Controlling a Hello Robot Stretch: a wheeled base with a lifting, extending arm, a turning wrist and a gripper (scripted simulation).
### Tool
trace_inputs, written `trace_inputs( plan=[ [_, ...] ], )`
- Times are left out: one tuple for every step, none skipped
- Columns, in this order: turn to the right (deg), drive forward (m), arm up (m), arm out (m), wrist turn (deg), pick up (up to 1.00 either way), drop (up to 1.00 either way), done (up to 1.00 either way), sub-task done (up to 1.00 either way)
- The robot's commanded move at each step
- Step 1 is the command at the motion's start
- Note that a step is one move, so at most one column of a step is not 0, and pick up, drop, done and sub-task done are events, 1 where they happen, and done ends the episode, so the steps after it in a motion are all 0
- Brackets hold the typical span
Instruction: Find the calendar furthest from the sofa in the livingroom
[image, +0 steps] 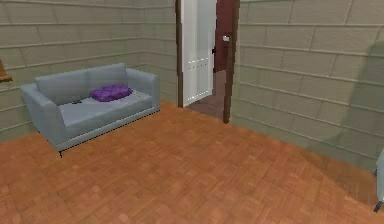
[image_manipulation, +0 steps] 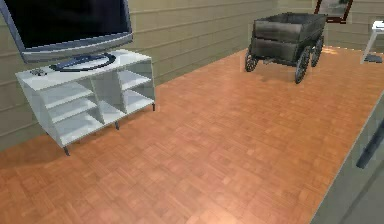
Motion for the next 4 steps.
trace_inputs(
  plan=[
    [-3.0, 0.0, 0.0, 0.0, 0.0, 0.0, 0.0, 0.0, 0.0],
    [0.0, 0.7, 0.0, 0.0, 0.0, 0.0, 0.0, 0.0, 0.0],
    [-45.0, 0.0, 0.0, 0.0, 0.0, 0.0, 0.0, 0.0, 0.0],
    [0.0, 0.5, 0.0, 0.0, 0.0, 0.0, 0.0, 0.0, 0.0]
  ],
)
